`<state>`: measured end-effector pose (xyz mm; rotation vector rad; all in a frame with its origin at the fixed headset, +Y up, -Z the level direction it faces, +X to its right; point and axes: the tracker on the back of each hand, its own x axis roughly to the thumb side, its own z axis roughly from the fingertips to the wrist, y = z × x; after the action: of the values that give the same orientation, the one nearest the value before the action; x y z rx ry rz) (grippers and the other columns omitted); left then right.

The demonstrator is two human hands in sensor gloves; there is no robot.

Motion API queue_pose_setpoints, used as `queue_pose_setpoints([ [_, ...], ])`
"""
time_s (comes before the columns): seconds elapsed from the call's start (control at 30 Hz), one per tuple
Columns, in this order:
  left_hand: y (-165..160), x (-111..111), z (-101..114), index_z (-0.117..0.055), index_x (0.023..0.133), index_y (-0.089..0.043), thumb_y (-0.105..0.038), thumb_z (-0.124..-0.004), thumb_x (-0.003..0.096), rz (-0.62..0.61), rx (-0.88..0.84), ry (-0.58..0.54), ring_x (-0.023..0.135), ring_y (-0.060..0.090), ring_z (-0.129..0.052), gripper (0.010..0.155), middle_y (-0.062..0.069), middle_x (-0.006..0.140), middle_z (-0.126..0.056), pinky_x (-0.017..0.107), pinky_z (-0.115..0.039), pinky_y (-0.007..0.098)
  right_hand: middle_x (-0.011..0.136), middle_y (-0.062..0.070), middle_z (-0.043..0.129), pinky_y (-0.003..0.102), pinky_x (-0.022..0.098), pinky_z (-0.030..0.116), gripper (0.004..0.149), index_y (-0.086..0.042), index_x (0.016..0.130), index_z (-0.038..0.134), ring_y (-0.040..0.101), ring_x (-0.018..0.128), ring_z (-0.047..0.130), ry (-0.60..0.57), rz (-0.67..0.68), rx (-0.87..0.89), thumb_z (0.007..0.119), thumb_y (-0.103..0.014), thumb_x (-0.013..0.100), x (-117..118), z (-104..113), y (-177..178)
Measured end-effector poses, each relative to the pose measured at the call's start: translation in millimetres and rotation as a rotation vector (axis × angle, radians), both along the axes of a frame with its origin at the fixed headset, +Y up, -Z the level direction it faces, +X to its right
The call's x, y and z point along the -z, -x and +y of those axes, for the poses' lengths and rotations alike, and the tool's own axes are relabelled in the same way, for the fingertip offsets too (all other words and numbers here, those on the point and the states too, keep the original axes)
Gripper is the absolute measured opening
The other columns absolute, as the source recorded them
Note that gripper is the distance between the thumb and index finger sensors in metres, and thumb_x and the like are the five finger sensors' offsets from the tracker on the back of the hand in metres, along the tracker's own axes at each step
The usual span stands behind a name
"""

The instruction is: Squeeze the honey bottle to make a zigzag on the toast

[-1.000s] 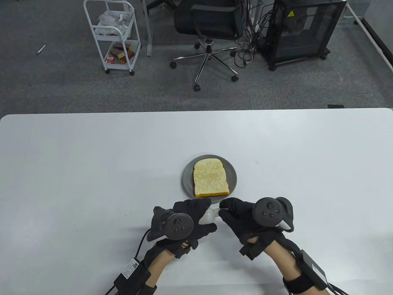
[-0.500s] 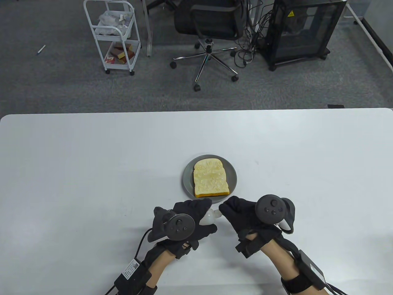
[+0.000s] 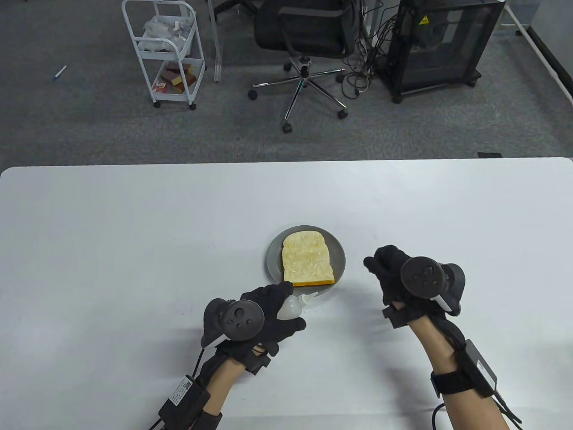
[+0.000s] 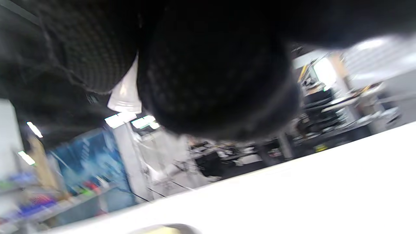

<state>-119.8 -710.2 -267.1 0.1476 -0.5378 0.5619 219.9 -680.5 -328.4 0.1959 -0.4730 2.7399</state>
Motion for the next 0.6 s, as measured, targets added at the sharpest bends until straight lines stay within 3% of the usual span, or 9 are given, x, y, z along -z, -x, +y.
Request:
queue_pose_setpoints([
  [0.2,4.9,3.7,-3.6,-0.070,0.096,-0.016,-0.059,-0.106,0.0383,0.010,-0.023,0.026,0.068,0.032,-0.105,0.080,0.013,0.088,-0.090,0.056,-0.084,0.053,0.041,0.008,0.107,0.027,0.004,0.091,0.048,-0.006,0.066,0.095,0.017,0.012,0.107,0.117,-0.130,-0.254,0.090,-0.047,0.042,35.7,-38.5,-27.5],
  [0.37,5.0,3.7,-3.9,-0.070,0.096,-0.016,-0.059,-0.105,0.0388,0.005,-0.026,0.027,0.068,0.032,-0.105,0.080,0.012,0.088,-0.090,0.056,-0.084,0.053,0.040,0.007,0.108,0.028,0.004,0.092,0.048,-0.007,0.065,0.096,0.018,0.012,0.107,0.192,-0.205,-0.379,0.091,-0.048,0.042,47.8,-59.0,-35.8],
  [0.6,4.0,3.4,-4.9,-0.070,0.096,-0.016,-0.060,-0.105,0.0390,-0.003,-0.023,0.033,0.068,0.032,-0.105,0.080,0.012,0.088,-0.090,0.056,-0.084,0.053,0.042,0.008,0.108,0.029,0.006,0.092,0.049,-0.007,0.066,0.096,0.020,0.015,0.108,0.267,-0.248,-0.415,0.092,-0.048,0.041,52.4,-75.8,-43.9],
])
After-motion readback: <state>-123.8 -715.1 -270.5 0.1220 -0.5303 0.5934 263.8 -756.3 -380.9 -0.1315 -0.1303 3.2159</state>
